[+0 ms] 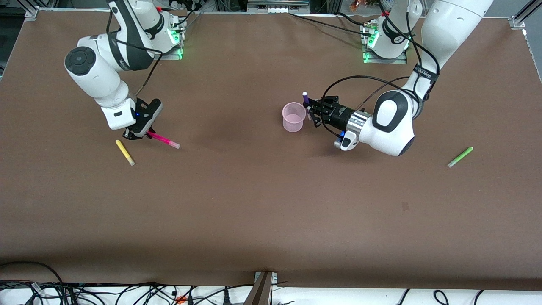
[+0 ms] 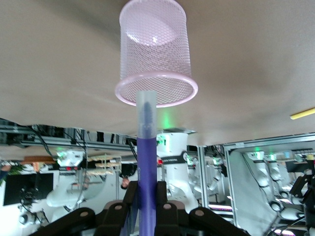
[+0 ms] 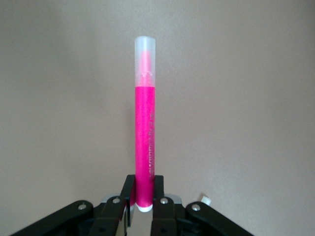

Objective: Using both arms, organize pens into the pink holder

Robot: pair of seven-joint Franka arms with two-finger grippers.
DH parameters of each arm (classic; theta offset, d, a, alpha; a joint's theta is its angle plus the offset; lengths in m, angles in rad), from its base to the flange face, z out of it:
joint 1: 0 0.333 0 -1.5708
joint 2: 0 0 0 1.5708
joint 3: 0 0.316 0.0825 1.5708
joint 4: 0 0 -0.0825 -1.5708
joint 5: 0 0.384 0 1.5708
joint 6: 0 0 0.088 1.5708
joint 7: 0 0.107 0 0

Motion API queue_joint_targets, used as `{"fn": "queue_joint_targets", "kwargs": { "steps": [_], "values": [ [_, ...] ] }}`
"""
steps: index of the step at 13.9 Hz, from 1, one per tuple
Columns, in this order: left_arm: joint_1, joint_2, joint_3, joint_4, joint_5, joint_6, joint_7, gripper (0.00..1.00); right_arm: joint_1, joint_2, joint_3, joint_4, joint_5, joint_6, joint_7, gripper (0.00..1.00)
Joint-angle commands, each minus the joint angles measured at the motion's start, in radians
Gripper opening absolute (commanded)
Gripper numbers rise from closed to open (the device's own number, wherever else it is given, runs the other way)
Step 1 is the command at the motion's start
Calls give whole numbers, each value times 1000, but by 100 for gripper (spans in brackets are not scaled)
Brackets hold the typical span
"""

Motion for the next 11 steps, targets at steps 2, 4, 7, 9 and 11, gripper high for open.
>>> {"fn": "queue_joint_targets", "kwargs": {
  "steps": [2,4,7,9,11],
  "values": [
    [-51,17,2,-7,-101,61,-14,0,-5,-3,21,120,-26,-172,2,0],
    [-80,36,2,-7,-133,111,-14,0,0,-3,31,145,-34,-207,2,0],
    [-103,60,2,-6,-135,160,-14,0,0,-3,42,151,-40,-220,2,0],
    [-103,66,2,-6,-135,161,-14,0,0,-3,42,151,-40,-221,2,0],
    [-103,75,3,-6,-135,161,-13,0,0,-3,42,151,-40,-221,2,0]
  ]
}}
